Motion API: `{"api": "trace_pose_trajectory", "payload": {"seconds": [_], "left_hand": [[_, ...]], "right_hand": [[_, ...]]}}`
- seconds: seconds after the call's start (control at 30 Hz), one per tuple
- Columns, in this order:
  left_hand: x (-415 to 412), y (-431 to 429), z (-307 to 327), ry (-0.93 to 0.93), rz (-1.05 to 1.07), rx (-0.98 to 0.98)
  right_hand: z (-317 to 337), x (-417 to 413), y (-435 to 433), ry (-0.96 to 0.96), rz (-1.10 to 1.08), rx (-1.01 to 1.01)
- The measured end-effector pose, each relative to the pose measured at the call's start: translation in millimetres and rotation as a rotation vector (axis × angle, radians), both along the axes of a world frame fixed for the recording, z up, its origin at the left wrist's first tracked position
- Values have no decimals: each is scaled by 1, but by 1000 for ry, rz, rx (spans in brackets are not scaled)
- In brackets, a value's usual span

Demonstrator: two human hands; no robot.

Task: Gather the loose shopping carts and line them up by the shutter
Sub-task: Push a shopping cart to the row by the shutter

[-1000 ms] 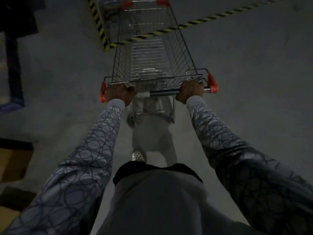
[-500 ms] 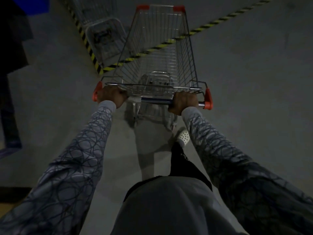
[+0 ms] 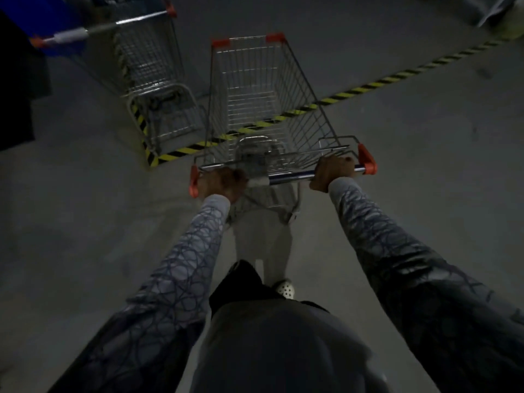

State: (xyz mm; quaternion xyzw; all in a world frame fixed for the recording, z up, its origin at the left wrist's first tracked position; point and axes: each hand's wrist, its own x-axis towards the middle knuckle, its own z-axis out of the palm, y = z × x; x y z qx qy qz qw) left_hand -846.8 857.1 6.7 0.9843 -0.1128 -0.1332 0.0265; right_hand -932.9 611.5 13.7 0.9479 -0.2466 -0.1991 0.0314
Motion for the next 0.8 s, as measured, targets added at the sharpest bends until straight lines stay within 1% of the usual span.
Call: {"api": "trace_pose_trajectory", "payload": {"seconds": [0.07,0.2,0.3,0.37,0.43,0.57,0.6,0.67,0.73,0.8], "left_hand": [[23,-34,-1,-11,3,13],[84,-103,-4,8,-15,-43],[137,-158,-9,-44,-30,-16],[173,-197,-16,-63,-4,-64],[205,-237,-15,-120,-1,-122],[269,-303,-8,-183,-73,-159],[286,-316,-5,-183,-87,-178],[321,-342,3,-145,-126,-153],[352,-365,10,-29,-173,-64],[382,-384,7,21,-197,3]], "right_hand": [[-10,24,-35,-1,-9,-56],[-22,88,-102,-10,-64,-152],[-21,144,-153,-4,-161,-151],[-23,179,-187,-40,-213,-131],[-29,207,-219,-131,-204,-88],[-40,254,-265,-413,-87,23],[-40,268,-275,-436,-88,49],[-34,296,-295,-418,-110,104],[-29,316,-315,-383,-112,131],[-28,332,-335,-339,-112,155]]}}
